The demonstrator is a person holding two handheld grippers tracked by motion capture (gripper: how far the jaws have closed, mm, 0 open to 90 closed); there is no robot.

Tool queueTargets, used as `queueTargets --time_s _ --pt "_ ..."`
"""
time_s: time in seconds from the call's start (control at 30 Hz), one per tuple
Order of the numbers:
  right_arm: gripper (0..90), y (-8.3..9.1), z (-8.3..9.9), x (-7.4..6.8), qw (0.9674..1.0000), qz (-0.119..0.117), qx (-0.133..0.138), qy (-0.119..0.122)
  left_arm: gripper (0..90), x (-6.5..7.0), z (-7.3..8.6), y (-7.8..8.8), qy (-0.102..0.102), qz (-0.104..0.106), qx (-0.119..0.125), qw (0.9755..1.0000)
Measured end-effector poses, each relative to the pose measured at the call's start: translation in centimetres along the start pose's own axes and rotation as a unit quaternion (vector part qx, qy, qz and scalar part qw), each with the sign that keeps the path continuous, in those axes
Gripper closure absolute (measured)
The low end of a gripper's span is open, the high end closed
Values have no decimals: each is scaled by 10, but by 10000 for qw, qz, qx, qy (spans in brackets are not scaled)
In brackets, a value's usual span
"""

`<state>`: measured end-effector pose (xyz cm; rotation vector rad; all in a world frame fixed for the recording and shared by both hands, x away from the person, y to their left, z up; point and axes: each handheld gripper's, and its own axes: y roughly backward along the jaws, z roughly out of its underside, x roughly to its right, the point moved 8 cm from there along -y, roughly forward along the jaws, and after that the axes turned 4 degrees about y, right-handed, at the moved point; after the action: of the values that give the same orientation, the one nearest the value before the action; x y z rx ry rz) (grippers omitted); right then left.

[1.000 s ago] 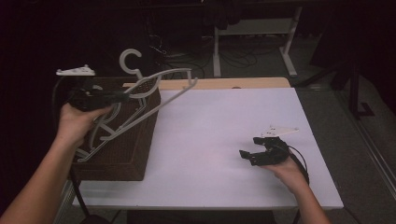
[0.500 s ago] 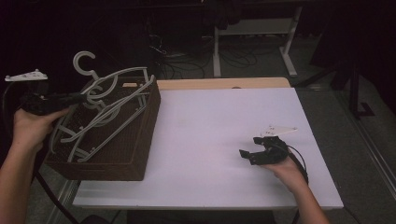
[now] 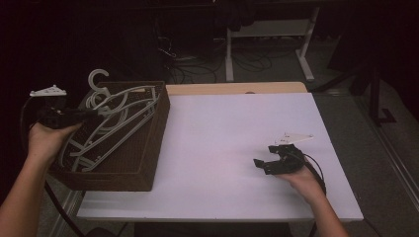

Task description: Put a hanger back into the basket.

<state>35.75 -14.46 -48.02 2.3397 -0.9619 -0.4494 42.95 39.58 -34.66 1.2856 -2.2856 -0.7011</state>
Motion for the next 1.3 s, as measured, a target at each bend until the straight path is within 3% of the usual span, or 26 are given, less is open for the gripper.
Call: queueTargets --time_s 0.27,0.43,0.47,0.5,0.53,0.57,0.67,0.87,0.97,1.3 --pt "195 0 0 1 10000 26 -9 -5 803 1 26 -31 24 -89 -286 9995" --pt "195 1 -1 1 10000 42 8 -21 785 -2 35 -40 116 -204 -369 9990" --pt "196 1 -1 1 10000 40 14 -24 658 -3 35 -40 169 -170 -323 9992" --pt "196 1 -1 1 10000 40 14 -24 658 -3 35 -39 202 -172 -294 9992" --pt "195 1 -1 1 10000 33 17 -18 602 -4 34 -38 194 -206 -245 9993" --pt "195 1 -1 1 10000 33 17 -18 602 -3 32 -36 196 -163 -200 9995" --pt "195 1 -1 1 10000 19 18 -30 494 1 25 -31 220 -27 -38 9997" --pt "182 4 -6 0 10000 5 29 -9 311 33 2 -25 144 546 289 9980" --pt "178 6 -8 0 10000 -1 59 4 286 53 -5 -27 83 847 339 9958" --pt "150 22 -19 -5 9996 -89 244 61 172 127 -10 -31 -334 1578 478 9857"
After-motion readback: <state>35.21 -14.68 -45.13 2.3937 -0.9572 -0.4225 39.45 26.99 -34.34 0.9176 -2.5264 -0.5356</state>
